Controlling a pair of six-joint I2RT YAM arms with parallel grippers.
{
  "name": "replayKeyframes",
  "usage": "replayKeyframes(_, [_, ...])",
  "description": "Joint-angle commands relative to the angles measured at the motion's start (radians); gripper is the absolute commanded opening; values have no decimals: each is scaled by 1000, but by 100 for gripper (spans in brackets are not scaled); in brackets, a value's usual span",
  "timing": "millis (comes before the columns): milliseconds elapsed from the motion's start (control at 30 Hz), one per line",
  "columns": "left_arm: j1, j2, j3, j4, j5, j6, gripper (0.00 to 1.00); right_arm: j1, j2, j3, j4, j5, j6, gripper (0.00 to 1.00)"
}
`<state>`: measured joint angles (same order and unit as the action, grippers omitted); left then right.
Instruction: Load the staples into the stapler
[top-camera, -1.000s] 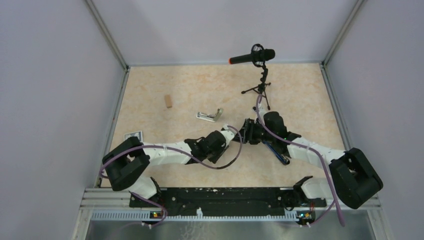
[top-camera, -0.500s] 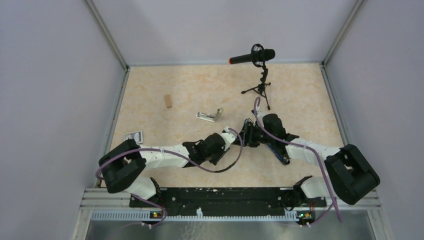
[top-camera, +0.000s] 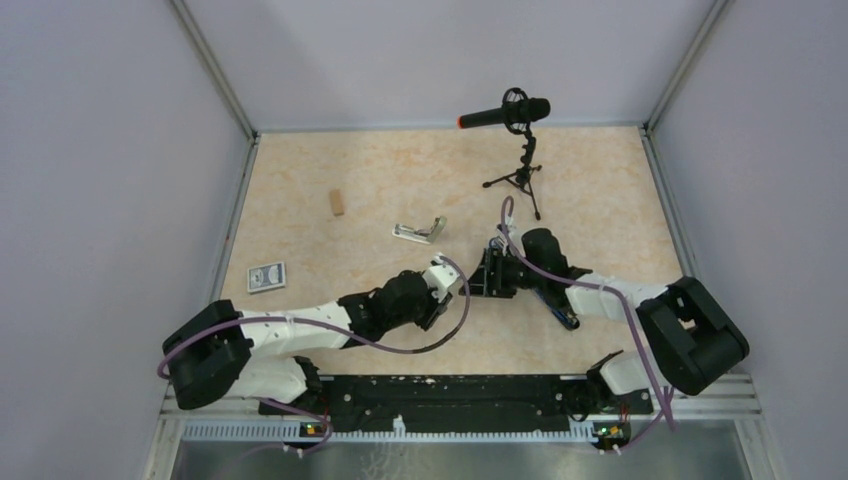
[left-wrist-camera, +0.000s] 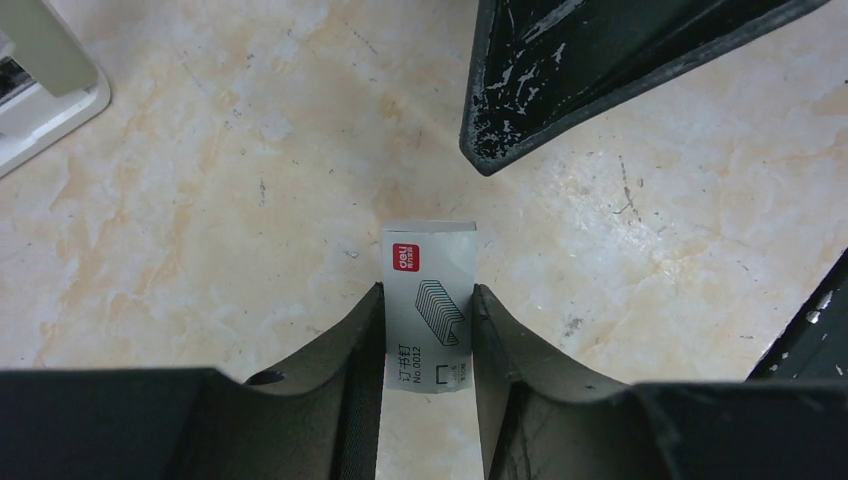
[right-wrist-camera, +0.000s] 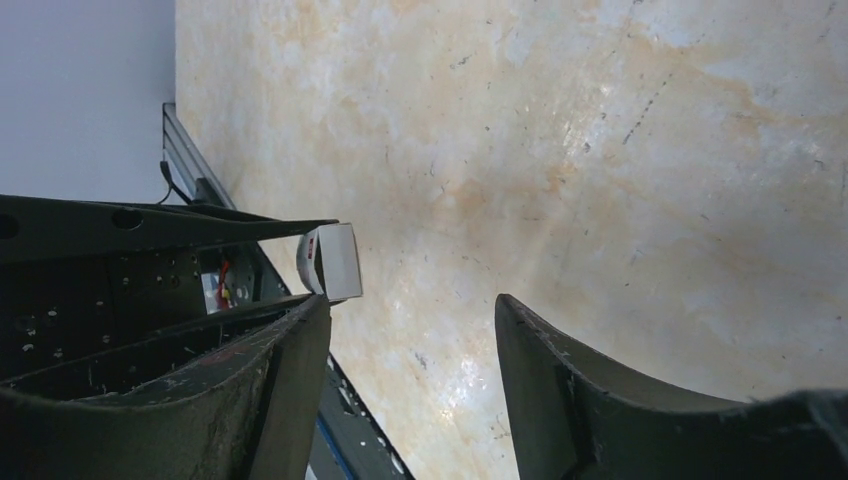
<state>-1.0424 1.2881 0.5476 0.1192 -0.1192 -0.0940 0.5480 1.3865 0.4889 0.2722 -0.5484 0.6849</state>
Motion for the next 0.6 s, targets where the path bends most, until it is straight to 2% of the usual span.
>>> replayKeyframes(0, [-5,-68,-34,114,31,19,39,-15,14,26,74,-54,5,61])
replayKeyframes(567, [-5,-152,-78,170,77,73,39,-17,57,88,75,-114,28,61])
